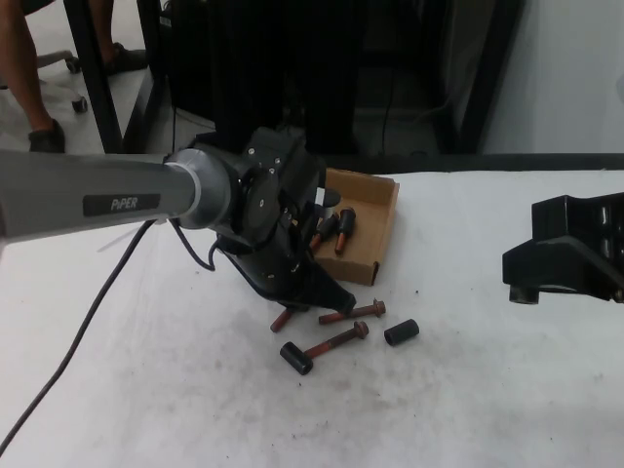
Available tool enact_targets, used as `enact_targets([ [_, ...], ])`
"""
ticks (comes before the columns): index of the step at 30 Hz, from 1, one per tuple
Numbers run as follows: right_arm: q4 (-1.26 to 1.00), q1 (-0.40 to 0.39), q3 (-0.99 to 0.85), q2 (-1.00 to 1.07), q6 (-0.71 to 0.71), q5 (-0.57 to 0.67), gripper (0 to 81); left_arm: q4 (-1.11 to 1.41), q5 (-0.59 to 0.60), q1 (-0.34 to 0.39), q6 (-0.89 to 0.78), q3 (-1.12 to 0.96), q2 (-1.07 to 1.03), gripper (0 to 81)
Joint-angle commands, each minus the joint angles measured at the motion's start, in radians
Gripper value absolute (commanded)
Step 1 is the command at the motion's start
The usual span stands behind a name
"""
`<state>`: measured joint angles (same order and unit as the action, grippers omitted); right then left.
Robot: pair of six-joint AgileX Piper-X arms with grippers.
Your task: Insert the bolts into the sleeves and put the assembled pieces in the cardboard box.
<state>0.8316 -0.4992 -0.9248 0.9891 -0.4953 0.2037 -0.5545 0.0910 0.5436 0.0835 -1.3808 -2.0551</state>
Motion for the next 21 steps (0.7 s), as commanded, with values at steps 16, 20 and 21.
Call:
enact_targets([
  [16,-0.006,0.005,-0.003,-0.011,0.112,0.003,0.3,-0.099,0.079,0.001,-0.083,-0.072,0.225,0.8],
  [20,-0.014,0.002,-0.003,-0.011,0.114,0.044,0.3,-0.008,0.191,-0.019,-0.211,-0.002,0.322,0.8],
  [21,-0.018,0.002,-0.003,-0.011,0.114,0.054,0.3,0.043,0.222,-0.025,-0.268,0.037,0.349,0.8],
])
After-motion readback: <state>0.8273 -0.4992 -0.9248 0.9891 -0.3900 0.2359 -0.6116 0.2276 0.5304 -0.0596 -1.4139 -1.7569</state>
